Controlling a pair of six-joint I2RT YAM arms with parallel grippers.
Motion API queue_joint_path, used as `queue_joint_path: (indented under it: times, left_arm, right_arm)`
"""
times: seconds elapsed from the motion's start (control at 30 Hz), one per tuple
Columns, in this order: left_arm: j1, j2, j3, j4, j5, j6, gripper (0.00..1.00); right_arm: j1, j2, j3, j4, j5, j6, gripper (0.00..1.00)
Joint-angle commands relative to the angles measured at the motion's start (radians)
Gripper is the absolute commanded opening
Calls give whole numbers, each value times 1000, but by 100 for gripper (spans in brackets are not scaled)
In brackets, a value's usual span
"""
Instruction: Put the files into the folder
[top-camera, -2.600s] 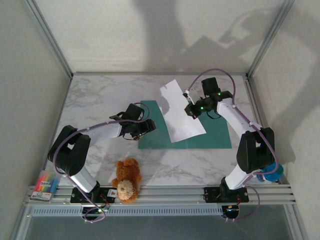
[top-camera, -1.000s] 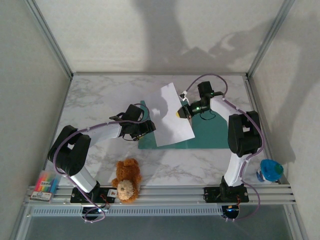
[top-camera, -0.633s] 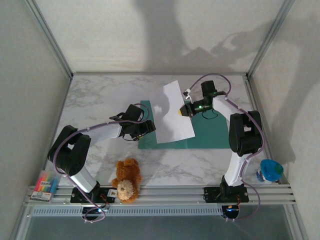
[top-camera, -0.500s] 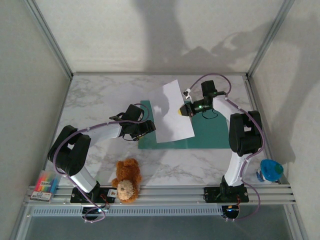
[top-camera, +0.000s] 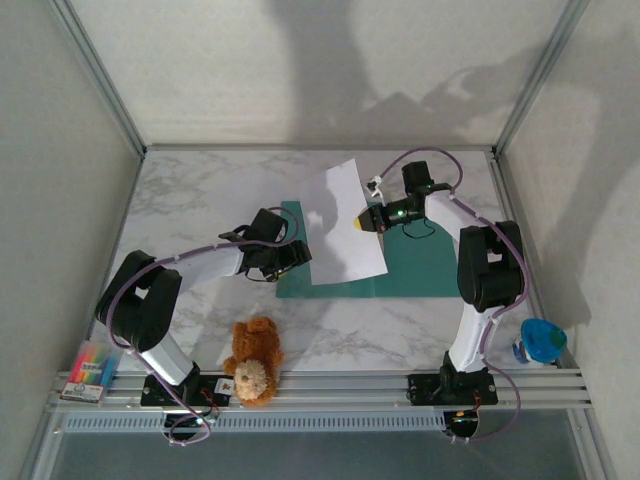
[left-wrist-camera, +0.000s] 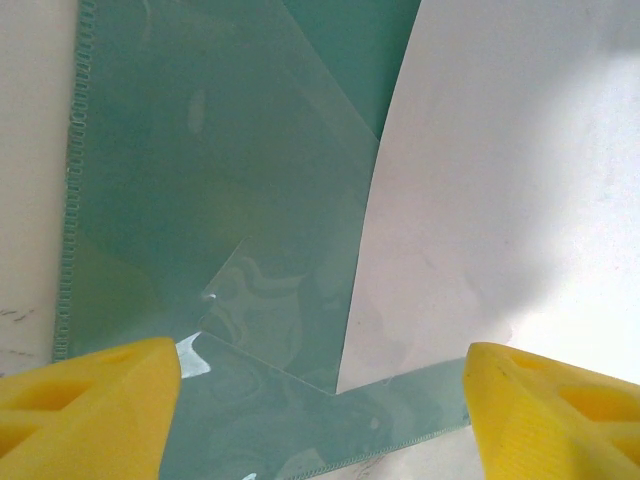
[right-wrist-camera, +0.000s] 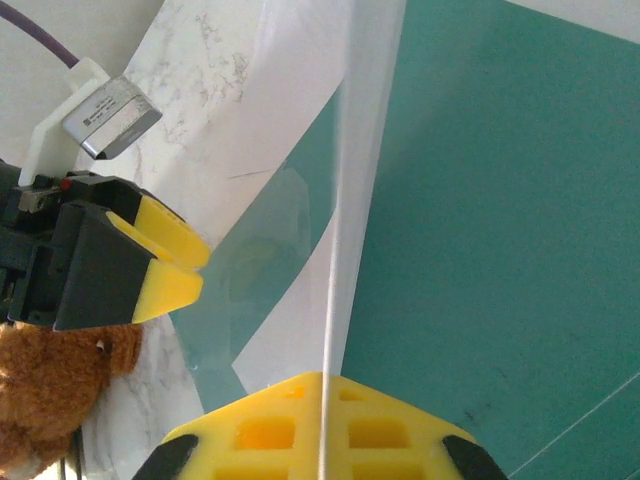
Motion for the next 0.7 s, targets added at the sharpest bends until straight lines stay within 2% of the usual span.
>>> queue_joint_path:
  times: [0.0, 0.37, 0.67]
  left_arm:
    - [-3, 12, -5, -7, -10, -7, 75]
    - [-8, 26, 9, -1, 0, -3, 75]
    - [-8, 27, 13, -7, -2, 1, 75]
  right_arm:
    - [1, 18, -21, 7, -41, 28, 0]
    - [26, 32, -5, -57, -30, 2, 0]
    - [45, 52, -12, 30, -58, 83, 0]
